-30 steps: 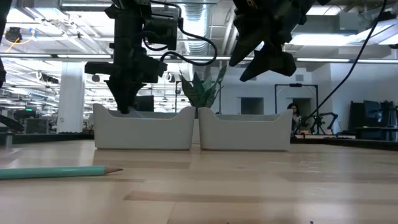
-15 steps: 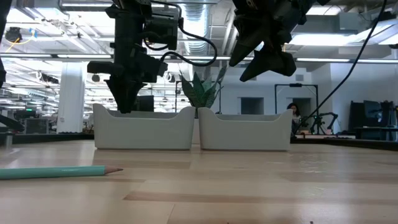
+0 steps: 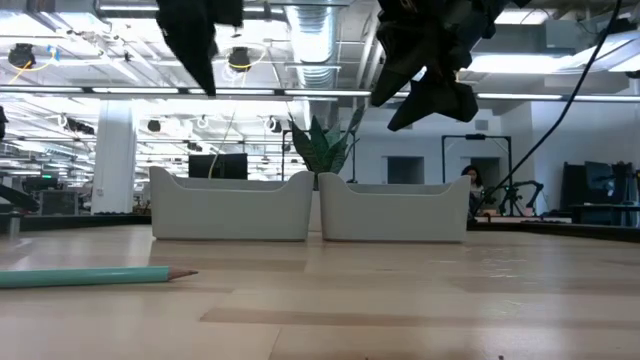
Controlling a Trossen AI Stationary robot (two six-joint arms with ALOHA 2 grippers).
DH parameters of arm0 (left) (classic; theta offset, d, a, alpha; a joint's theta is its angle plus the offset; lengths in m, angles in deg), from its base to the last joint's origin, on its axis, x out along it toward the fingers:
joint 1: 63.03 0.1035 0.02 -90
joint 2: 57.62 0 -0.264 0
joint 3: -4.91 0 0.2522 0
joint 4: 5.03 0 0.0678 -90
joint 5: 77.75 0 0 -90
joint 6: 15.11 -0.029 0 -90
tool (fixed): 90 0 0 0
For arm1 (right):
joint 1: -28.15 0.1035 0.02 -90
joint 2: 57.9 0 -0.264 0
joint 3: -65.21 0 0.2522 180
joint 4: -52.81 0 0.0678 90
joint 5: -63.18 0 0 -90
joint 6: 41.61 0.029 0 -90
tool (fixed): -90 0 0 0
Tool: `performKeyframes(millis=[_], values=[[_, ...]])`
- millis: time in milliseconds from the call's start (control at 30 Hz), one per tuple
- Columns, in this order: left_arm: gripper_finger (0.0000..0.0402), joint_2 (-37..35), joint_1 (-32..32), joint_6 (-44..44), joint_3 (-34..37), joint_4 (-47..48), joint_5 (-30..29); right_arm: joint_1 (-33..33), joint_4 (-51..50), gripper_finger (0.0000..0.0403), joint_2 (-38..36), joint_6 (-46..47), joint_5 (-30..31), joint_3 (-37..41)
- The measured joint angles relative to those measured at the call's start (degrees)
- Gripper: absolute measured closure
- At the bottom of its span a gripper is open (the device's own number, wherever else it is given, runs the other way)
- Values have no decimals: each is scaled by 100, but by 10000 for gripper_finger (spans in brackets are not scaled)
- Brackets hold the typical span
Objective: Sort pens & pencils
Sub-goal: Put the green pencil into the left gray bin
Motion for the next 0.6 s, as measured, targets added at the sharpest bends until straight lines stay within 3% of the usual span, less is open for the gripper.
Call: performKeyframes(millis=[167,300,600], values=[[329,-907,-247,922,-2,-102,388,-45,91,182,-2,-17,2,0],[329,-1336,-749,1429,-2,-349,329,-48,343,182,-2,-25,2,0],[317,-1307,-2385,2279,-1,-872,5,-39,425,182,-2,-28,-85,0]])
